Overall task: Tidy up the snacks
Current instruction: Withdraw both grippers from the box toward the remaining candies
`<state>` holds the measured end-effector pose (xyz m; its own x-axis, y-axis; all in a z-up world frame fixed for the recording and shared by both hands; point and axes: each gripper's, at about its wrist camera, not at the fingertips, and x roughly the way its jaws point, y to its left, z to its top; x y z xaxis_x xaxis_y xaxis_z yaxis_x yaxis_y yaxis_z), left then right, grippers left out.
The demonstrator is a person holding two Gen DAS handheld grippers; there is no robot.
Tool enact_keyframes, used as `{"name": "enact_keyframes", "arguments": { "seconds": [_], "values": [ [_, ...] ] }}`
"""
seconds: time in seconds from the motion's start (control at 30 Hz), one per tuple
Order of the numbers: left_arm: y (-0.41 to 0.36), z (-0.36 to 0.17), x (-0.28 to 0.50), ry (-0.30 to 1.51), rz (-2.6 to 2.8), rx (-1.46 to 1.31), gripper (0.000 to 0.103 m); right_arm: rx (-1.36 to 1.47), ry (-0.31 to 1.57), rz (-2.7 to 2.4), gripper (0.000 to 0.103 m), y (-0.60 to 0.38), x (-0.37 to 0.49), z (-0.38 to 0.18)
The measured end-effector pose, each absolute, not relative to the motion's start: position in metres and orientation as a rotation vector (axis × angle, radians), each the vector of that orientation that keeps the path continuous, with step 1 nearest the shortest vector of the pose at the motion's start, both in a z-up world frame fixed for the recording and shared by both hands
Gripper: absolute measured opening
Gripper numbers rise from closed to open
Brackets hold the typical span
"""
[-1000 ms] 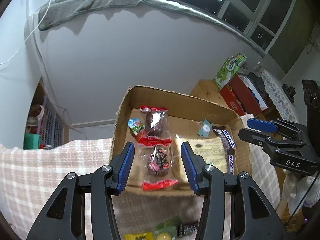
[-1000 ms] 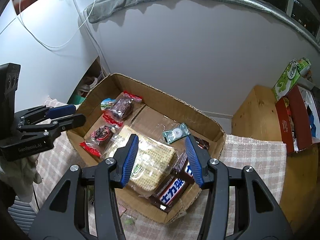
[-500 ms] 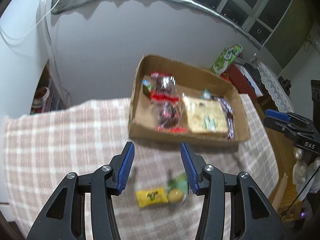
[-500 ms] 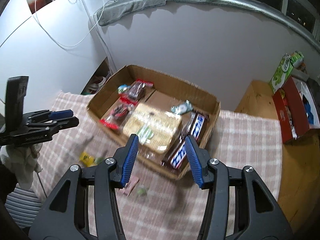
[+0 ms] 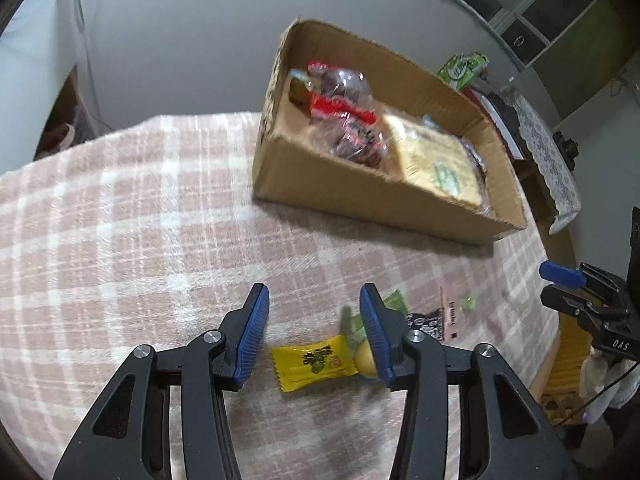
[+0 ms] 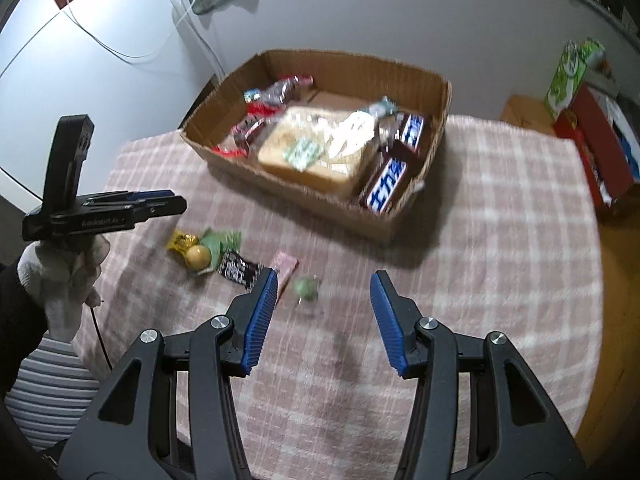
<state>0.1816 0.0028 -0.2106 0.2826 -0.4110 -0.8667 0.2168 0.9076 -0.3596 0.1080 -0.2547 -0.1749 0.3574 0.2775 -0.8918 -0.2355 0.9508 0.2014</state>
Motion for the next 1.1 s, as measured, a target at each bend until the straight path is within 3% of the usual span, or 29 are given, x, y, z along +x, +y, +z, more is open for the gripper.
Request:
{"name": "enact_keyframes", "arguments": {
  "seconds": [0.43,0.83,1.1],
  "values": [
    [0.005,-0.221,0.163,1.261,-0.479,-0.17,0.044,0.023,1.18,0.325,0.051,-0.254,0.105,-0.184],
    [-0.02,-0.214,0.112,1.213,-0.488,0.036,0.044,0.02,1.21,0.335,0.051,-0.248,0.104,-0.196],
    [-0.015,-0.214,0.149,1.224,-0.541,-0.01,0.044,0.03,1.219,0.343,0.051,-0.244,0.101,-0.201]
  ]
}}
